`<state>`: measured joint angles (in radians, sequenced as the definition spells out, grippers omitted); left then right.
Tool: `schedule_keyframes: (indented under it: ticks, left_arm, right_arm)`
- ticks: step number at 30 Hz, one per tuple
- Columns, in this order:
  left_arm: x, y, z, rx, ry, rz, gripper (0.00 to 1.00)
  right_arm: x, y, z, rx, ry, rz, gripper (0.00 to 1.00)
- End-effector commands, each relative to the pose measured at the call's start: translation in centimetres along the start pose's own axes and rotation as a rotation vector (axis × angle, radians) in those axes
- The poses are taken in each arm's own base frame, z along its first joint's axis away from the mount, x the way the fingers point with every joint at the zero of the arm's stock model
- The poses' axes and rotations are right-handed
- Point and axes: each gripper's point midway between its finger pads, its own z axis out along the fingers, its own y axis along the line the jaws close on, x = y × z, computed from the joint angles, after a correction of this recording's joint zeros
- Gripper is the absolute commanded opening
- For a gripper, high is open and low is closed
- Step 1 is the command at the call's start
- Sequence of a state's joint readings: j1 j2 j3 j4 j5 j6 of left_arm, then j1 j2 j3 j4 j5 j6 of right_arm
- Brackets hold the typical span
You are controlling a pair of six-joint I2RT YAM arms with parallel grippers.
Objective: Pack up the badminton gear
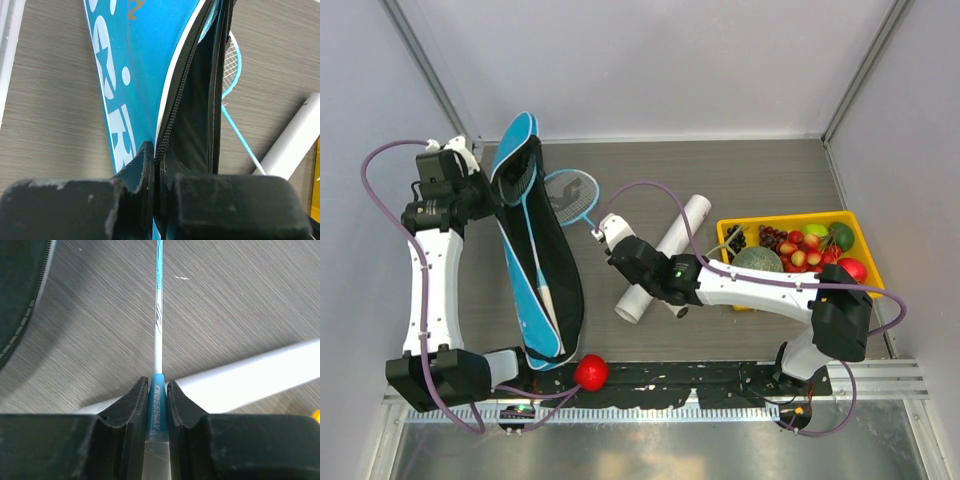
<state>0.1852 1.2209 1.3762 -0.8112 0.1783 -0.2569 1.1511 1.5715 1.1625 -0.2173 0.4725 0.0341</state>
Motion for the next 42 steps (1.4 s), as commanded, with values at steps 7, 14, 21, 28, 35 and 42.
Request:
schedule_keyframes:
  ticks: [7,14,21,28,35,42]
  left_arm:
    - [-2.8,1.0,2.4,-0.048,-0.067,0.028,0.0]
    - [-2.5,3.1,3.5,-0.153,-0.044,0.03,0.0]
    - [-2.2,3.4,4.2,-0.159,-0.045,0.027,0.0]
    - [-0.7,3.2,4.7,-0.123,-0.05,0.013,0.0]
    - [0.1,3.5,4.8,-0.131,-0.043,0.012,0.0]
    - [-0.1,4.0,4.7,-0.163,-0.038,0.018,0.0]
  right_arm:
    - [-3.9,-3.3,-2.8,0.109,-0.07,0.074,0.05]
    - [-2.3,-1.5,-1.7,0.044,0.029,0.126,0.05]
    - [1.0,-1.2,-1.1,0.002,0.085,0.143,0.05]
    - [4.1,-1.2,0.8,-0.02,0.165,0.115,0.05]
    - [5.0,-1.6,2.5,-0.038,0.176,0.117,0.05]
    - [5.0,-1.3,2.9,-0.057,0.177,0.117,0.23]
